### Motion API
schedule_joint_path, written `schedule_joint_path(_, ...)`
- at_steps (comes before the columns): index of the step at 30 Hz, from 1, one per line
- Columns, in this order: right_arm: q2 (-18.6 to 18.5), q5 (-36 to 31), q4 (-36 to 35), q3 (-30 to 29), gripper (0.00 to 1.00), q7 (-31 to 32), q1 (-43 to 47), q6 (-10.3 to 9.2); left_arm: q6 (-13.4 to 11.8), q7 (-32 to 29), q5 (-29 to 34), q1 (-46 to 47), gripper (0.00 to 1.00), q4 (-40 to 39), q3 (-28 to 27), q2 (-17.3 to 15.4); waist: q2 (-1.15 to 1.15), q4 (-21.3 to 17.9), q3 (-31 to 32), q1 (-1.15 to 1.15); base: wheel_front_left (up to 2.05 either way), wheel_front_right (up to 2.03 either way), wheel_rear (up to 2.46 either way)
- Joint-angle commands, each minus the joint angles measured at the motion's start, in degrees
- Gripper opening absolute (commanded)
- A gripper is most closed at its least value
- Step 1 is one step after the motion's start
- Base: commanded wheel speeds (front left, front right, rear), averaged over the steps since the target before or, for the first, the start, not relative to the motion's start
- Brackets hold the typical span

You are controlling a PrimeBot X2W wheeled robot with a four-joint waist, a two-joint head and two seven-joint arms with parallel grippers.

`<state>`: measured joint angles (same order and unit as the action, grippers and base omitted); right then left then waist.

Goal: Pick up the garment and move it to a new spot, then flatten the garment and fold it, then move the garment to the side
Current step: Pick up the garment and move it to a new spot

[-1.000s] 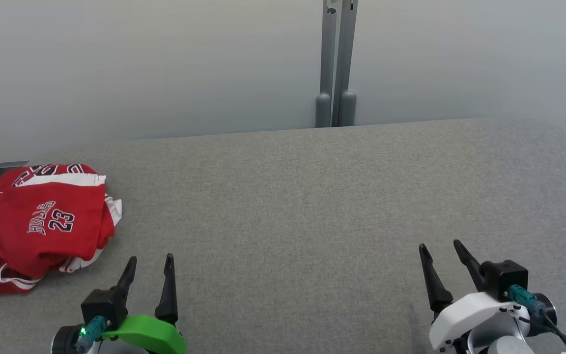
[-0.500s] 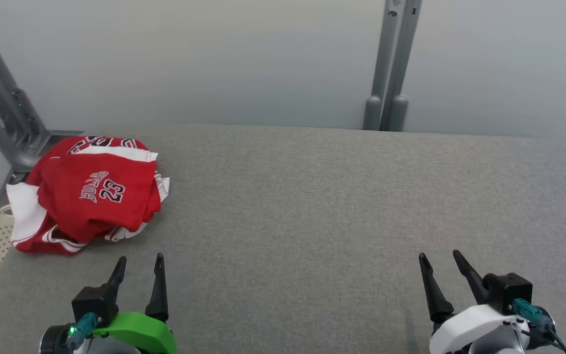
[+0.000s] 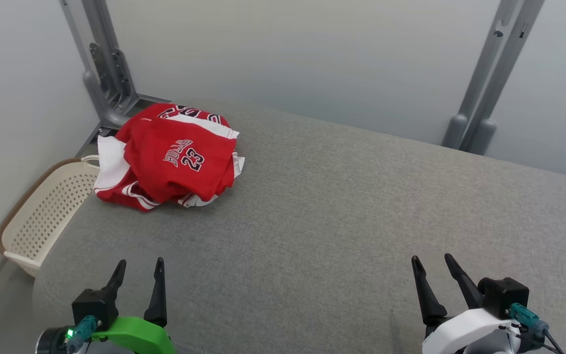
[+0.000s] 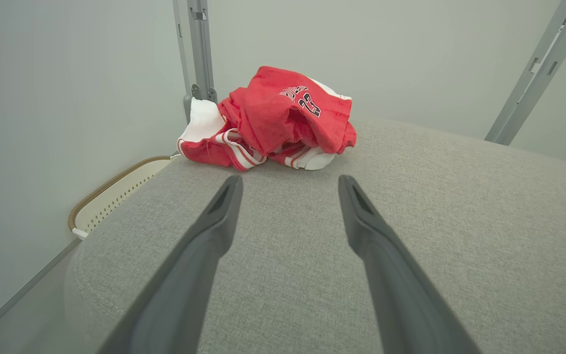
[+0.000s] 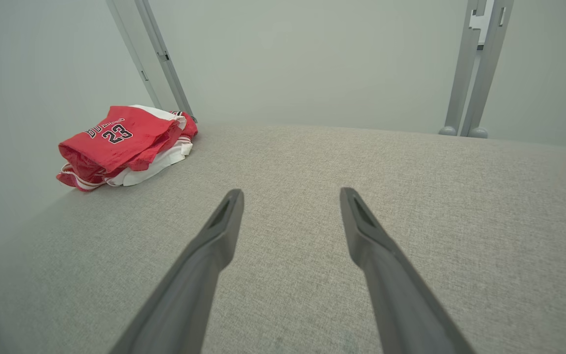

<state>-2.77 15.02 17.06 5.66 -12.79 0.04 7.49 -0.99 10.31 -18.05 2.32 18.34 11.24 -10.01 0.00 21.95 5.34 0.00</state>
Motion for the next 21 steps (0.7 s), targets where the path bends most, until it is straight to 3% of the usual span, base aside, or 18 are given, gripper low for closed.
schedule_joint_path(1,-0.2,0.4,0.2,0.1,1.0,-0.5,-0.5,0.0,0.0,-0.2,0.0,-0.9,1.0,-0.4,0.0,-0.5,0.0,3.6,-0.1,0.0,0.0,0.0,0.0)
schedule_joint_path(16,-0.2,0.9,2.1,0.9,1.0,-0.9,-2.4,-0.01,0.2,-0.7,-2.1,0.3,1.0,-0.9,-0.2,-0.2,0.0,5.4,-1.5,0.0,0.0,0.0,0.0)
schedule_joint_path(21,-0.2,1.1,1.4,1.4,1.0,0.2,-2.9,0.0,1.3,-5.1,-3.5,5.9,1.0,1.7,0.3,-0.1,0.0,4.5,-2.5,0.0,0.0,0.0,0.0)
